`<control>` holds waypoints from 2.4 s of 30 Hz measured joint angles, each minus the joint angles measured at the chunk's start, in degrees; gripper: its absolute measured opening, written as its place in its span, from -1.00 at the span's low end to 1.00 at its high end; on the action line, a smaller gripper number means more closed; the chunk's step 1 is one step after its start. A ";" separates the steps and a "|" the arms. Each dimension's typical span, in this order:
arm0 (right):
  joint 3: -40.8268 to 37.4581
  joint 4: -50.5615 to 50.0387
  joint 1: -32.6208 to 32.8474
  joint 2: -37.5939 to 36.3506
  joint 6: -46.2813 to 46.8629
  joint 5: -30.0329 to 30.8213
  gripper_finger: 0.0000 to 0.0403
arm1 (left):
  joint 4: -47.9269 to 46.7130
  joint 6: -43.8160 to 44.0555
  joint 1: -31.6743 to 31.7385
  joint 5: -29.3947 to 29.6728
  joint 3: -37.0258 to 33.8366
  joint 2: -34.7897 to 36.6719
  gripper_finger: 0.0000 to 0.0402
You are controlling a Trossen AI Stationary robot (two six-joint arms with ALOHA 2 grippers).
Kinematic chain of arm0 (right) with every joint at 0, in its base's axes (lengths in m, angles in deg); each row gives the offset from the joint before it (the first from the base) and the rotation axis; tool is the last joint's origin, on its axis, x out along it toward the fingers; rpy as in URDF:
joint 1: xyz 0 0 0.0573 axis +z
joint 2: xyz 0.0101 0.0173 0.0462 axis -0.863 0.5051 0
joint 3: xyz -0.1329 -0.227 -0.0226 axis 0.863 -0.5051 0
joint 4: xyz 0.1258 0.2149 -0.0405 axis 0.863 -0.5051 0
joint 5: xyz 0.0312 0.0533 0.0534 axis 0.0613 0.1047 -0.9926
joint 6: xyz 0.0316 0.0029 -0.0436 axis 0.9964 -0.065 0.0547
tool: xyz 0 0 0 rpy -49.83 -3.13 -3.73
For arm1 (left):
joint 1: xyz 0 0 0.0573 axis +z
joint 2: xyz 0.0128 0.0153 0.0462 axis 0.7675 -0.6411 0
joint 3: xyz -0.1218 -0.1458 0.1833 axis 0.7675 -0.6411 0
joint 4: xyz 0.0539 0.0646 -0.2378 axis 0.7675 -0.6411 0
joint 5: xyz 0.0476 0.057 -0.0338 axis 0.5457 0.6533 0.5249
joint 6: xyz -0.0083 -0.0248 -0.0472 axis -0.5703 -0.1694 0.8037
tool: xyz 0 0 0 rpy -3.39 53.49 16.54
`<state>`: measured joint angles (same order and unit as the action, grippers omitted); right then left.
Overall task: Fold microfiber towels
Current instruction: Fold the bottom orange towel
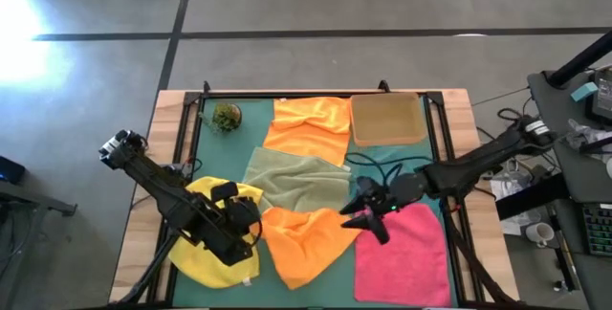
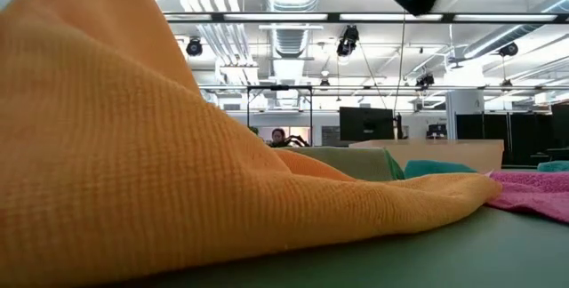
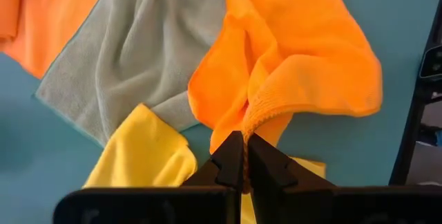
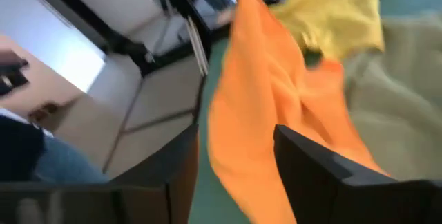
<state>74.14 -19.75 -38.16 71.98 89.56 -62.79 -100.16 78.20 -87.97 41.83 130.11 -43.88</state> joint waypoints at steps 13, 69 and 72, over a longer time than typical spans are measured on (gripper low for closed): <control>28.85 -21.51 1.06 23.51 -8.54 0.47 -0.11 | 0.05 -10.31 2.02 -1.60 0.00 0.04 -1.00; 71.67 -40.58 9.64 59.59 2.26 20.39 -0.15 | 1.72 -17.33 2.25 0.45 0.30 2.08 -1.00; 71.40 -40.52 9.96 59.59 3.97 20.55 -0.15 | 1.75 -16.39 2.26 0.45 0.29 2.38 -1.00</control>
<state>145.54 -60.26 -28.21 131.58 93.54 -42.24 -98.41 61.81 -85.71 42.29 130.39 -41.51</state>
